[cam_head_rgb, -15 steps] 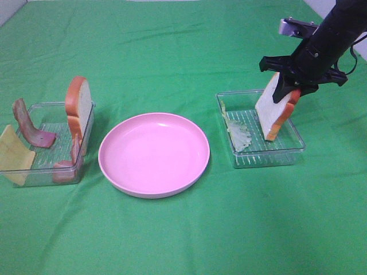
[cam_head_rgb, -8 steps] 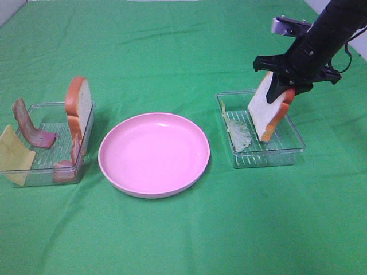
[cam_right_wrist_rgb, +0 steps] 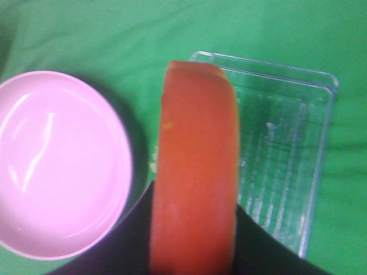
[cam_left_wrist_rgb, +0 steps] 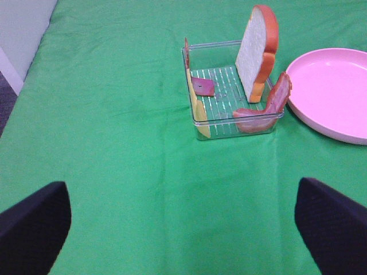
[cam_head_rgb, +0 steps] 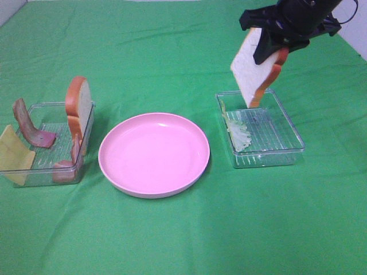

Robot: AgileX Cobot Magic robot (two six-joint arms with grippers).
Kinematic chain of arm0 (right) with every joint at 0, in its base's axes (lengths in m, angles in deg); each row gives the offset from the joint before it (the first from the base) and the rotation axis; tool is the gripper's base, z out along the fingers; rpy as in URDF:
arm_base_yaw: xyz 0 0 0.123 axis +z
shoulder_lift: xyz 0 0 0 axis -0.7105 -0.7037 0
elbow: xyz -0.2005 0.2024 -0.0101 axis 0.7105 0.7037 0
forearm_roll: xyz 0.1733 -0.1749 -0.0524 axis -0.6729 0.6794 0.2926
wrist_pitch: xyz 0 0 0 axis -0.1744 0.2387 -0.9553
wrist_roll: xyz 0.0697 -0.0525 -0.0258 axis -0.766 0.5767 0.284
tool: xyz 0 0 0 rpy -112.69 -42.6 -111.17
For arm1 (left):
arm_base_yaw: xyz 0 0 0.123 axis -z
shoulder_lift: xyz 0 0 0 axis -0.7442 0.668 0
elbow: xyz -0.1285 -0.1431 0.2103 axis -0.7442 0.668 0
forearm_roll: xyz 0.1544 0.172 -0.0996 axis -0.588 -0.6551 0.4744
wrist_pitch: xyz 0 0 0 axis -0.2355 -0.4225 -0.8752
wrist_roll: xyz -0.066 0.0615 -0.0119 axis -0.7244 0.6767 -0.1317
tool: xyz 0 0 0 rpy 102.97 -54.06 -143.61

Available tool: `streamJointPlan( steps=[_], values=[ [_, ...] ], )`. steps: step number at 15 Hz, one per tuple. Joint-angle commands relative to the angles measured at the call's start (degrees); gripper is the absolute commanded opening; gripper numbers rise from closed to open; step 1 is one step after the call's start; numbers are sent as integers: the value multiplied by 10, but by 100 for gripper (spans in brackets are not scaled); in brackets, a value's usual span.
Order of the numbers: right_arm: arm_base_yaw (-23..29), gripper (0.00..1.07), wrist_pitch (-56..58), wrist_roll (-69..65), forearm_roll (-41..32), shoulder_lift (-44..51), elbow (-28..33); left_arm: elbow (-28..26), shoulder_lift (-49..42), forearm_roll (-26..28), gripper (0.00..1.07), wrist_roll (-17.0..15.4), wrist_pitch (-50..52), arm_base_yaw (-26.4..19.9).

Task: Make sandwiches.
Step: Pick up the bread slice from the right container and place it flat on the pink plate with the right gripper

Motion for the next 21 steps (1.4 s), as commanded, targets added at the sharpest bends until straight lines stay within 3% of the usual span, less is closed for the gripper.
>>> streamJointPlan(
  steps=[1, 5, 9, 15, 21],
  values=[
    [44, 0, 3, -3, -56, 25, -5, 1, -8, 5, 100, -3, 2, -1],
    [115, 0, -17, -9, -128, 2, -5, 1, -8, 5, 100, -3, 2, -1],
    [177, 0, -97, -163, -92, -65, -4, 1, -8, 5, 100, -3, 2, -1],
    [210, 0, -132, -212, -111, -135, -3, 1, -8, 5, 100, -3, 2, -1],
    [210, 0, -193, -223, -136, -166, -3, 1, -8, 5, 100, -3, 2, -1]
  ],
)
